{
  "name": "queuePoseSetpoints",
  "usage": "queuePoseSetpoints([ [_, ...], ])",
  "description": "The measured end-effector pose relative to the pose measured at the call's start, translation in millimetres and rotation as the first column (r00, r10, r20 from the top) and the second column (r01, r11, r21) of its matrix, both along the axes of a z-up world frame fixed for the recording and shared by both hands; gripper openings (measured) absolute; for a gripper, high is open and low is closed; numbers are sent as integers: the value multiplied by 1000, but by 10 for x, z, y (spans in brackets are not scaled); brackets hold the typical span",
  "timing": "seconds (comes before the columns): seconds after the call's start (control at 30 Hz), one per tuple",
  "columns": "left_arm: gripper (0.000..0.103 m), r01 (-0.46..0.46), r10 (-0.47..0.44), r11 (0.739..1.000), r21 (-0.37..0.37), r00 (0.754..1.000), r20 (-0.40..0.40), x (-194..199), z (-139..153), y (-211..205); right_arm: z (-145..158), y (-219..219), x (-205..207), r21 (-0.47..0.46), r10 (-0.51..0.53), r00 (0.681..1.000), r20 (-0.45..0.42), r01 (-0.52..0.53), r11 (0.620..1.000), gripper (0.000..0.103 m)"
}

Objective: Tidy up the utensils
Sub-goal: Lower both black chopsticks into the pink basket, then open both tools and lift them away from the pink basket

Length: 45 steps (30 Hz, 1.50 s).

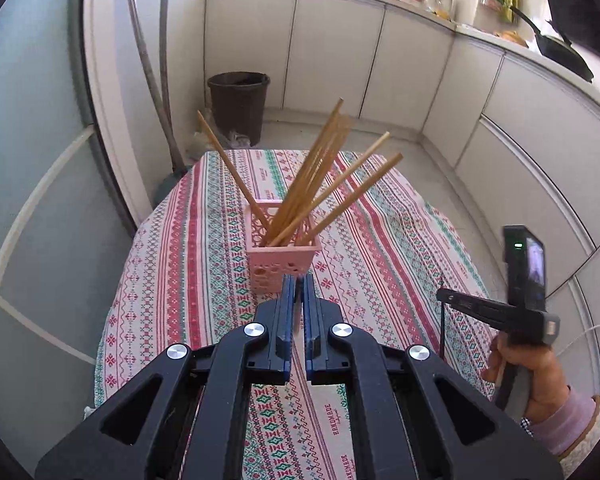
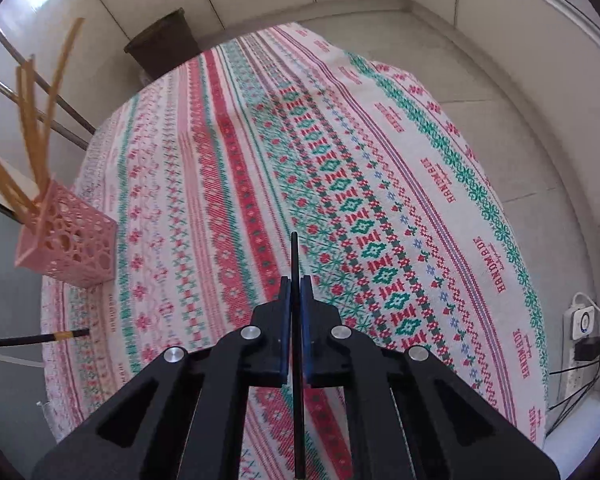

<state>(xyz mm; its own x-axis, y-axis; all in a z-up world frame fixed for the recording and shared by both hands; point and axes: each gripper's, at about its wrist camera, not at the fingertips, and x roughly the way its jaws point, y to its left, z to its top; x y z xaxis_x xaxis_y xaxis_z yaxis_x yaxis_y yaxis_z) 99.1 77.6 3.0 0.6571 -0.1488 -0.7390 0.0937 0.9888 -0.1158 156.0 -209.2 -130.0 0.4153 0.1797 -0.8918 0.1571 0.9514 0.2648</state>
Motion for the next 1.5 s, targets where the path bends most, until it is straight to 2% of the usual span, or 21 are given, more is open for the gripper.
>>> queuePoseSetpoints([
  [0.13, 4, -11, 12, 1000, -23, 999, 29, -85, 125, 117, 583, 150, -237, 49, 44, 990, 138, -51, 998, 5],
  [0.4, 4, -50, 61, 995, -82, 989, 136, -220, 574, 325, 1502, 382, -438, 143, 78, 931, 357, -137, 980, 5],
  [0.53, 4, -72, 91, 991, -110, 979, 180, -60, 818, 385, 1959, 447, -437, 173, 83, 897, 434, -174, 970, 5],
  [0.7, 4, -101, 125, 988, -118, 968, 216, 282, 1017, 396, 2377, 544, -395, 188, 106, 855, 508, -230, 955, 5],
  [0.87, 4, -121, 145, 985, -121, 967, 208, 586, 930, 364, 2521, 659, -293, 190, 127, 835, 536, -265, 945, 5],
  [1.0, 5, -123, 140, 986, -114, 977, 160, 837, 702, 333, 2460, 723, -130, 196, 131, 839, 528, -271, 942, 5],
  [1.07, 17, -138, 153, 983, -120, 979, 134, 903, 594, 376, 2384, 734, -50, 200, 126, 847, 516, -263, 944, 5],
  [1.1, 26, -142, 159, 981, -130, 979, 130, 904, 565, 409, 2358, 741, -15, 202, 125, 850, 512, -261, 944, 5],
  [1.13, 28, -149, 168, 979, -140, 977, 132, 896, 564, 447, 2337, 755, 17, 203, 124, 852, 509, -259, 945, 5],
  [1.3, 32, -200, 230, 960, -196, 962, 145, 747, 685, 675, 2289, 854, 94, 182, 118, 850, 513, -242, 953, 5],
  [1.5, 34, -241, 274, 942, -234, 954, 120, 674, 735, 869, 2302, 1054, 140, 156, 125, 837, 532, -243, 957, 5],
])
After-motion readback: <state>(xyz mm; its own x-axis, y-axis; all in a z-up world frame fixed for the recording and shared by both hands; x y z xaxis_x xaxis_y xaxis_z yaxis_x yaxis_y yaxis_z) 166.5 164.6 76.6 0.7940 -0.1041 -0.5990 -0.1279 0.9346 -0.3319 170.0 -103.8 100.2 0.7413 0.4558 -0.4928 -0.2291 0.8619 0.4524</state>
